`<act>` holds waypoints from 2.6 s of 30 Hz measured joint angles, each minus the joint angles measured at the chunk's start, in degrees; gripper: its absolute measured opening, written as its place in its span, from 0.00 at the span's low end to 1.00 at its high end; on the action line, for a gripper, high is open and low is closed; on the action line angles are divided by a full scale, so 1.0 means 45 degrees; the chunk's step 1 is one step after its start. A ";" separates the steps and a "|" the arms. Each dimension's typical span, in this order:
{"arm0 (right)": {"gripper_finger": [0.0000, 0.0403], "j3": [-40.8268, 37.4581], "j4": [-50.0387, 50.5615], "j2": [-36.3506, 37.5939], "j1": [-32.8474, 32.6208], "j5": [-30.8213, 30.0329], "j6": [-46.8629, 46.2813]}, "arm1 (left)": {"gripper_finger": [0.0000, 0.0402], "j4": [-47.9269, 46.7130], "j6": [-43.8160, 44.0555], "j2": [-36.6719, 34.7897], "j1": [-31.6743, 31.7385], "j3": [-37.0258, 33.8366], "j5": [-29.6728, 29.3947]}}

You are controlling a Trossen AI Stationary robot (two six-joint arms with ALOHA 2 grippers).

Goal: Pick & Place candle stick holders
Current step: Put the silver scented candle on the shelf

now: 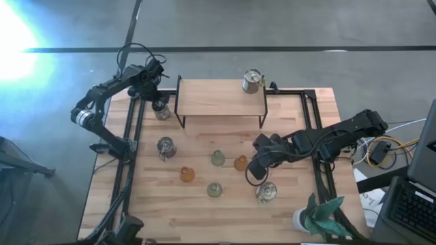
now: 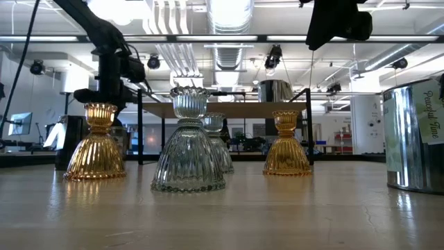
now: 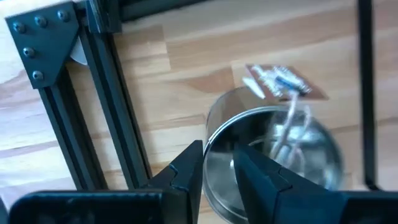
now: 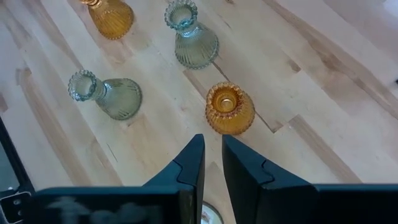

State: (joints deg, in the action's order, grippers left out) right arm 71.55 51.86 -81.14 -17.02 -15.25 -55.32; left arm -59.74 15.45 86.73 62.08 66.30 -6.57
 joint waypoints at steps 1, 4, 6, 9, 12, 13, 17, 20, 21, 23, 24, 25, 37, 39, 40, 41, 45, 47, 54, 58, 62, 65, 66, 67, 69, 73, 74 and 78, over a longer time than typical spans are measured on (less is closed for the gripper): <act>0.12 0.0000 0.0000 0.0000 0.0000 0.0025 0.0008 | 0.23 -0.0059 -0.0128 0.0099 0.0000 0.0000 0.0005; 0.12 0.0000 0.0005 0.0000 0.0000 0.0063 0.0008 | 0.23 -0.0112 -0.0224 0.0299 0.0000 0.0018 0.0039; 0.12 0.0000 0.0005 0.0000 0.0000 0.0064 0.0008 | 0.23 -0.0109 -0.0229 0.0370 0.0000 0.0032 0.0049; 0.12 0.0000 0.0005 0.0000 0.0000 0.0064 0.0045 | 0.23 -0.0057 -0.0343 0.0447 0.0000 0.0036 0.0055; 0.12 0.0000 0.0005 0.0000 0.0000 0.0064 0.0071 | 0.23 -0.0042 -0.0533 0.0553 0.0000 0.0049 0.0068; 0.12 0.0000 0.0005 0.0000 0.0000 0.0064 0.0085 | 0.23 -0.0028 -0.0609 0.0608 0.0000 0.0049 0.0069; 0.12 0.0000 0.0007 0.0000 0.0000 0.0064 0.0105 | 0.17 0.0065 -0.0892 0.0770 0.0006 0.0035 0.0055; 0.12 0.0000 0.0010 0.0000 0.0000 0.0064 0.0094 | 0.06 0.0511 -0.1056 0.0779 0.0010 0.0037 0.0052; 0.12 0.0000 0.0010 0.0000 0.0000 0.0064 0.0090 | 0.03 0.0600 -0.1057 0.0779 0.0010 0.0032 0.0088; 0.12 0.0000 0.0010 0.0000 0.0000 0.0064 0.0086 | 0.02 0.0859 -0.1106 0.0769 0.0010 0.0036 0.0126; 0.12 0.0000 0.0010 0.0000 0.0000 0.0064 0.0082 | 0.02 0.0871 -0.1141 0.0765 0.0010 0.0039 0.0117; 0.12 0.0000 0.0010 0.0000 0.0000 0.0064 0.0064 | 0.01 0.0908 -0.1149 0.0737 0.0010 0.0043 0.0112; 0.11 0.0000 0.0024 0.0000 0.0000 0.0064 0.0406 | 0.00 -0.1073 -0.1789 0.0304 0.0068 0.1383 0.0165; 0.11 0.0000 0.0024 0.0000 0.0000 0.0059 0.0424 | 0.00 -0.1468 -0.1820 0.0184 0.0073 0.1698 0.0135; 0.11 0.0000 0.0024 0.0000 0.0000 0.0064 0.0435 | 0.00 -0.1674 -0.1845 0.0124 0.0079 0.1883 0.0135; 0.11 0.0000 0.0024 0.0000 0.0000 0.0064 0.0436 | 0.00 -0.1850 -0.1849 0.0079 0.0103 0.2084 0.0143; 0.11 0.0000 0.0024 0.0000 0.0000 0.0059 0.0440 | 0.00 -0.2878 -0.2100 0.0026 0.0112 0.3130 0.0204; 0.11 0.0000 0.0024 0.0000 0.0000 0.0059 0.0440 | 0.00 -0.3331 -0.2205 0.0003 0.0121 0.3737 0.0338; 0.11 0.0000 0.0019 0.0000 0.0000 0.0059 0.0396 | 0.00 -0.4736 -0.2990 -0.0095 0.0131 0.6324 0.0702; 0.11 -0.0003 0.0003 0.0000 0.0000 0.0059 0.0396 | 0.00 -0.5765 -0.3390 -0.0095 0.0183 0.7943 0.0690; 0.11 -0.0005 -0.0010 0.0000 0.0000 0.0055 0.0421 | 0.00 -0.6459 -0.3461 -0.0100 0.0185 0.9433 0.1045; 0.11 -0.0004 -0.0022 0.0000 0.0000 0.0050 0.0440 | 0.00 -0.6465 -0.3424 -0.0115 0.0184 1.0290 0.2610; 0.11 -0.0005 -0.0027 0.0000 0.0000 0.0047 0.0440 | 0.00 -0.6449 -0.3385 -0.0114 0.0152 1.0495 0.3216; 0.11 -0.0005 -0.0034 0.0000 0.0002 0.0045 0.0442 | 0.00 -0.6431 -0.3308 -0.0077 0.0057 1.0713 0.3815; 0.11 -0.0005 -0.0039 0.0000 0.0010 0.0039 0.0502 | 0.00 -0.6417 -0.3074 0.0063 -0.0211 1.1056 0.4666; 0.11 -0.0005 -0.0044 0.0000 0.0010 0.0030 0.0678 | 0.00 -0.6387 -0.3009 0.0591 -0.1165 1.1592 0.4938; 0.11 -0.0005 -0.0044 0.0000 0.0010 0.0030 0.0676 | 0.00 -0.6369 -0.3014 0.0771 -0.1455 1.1723 0.4927; 0.11 -0.0005 -0.0044 0.0005 0.0010 0.0035 0.0621 | 0.00 -0.6066 -0.3014 0.1698 -0.2528 1.2328 0.5081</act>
State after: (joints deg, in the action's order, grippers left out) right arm 71.53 51.66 -81.12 -16.97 -15.09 -52.53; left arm -87.04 1.89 94.37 50.71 121.78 16.30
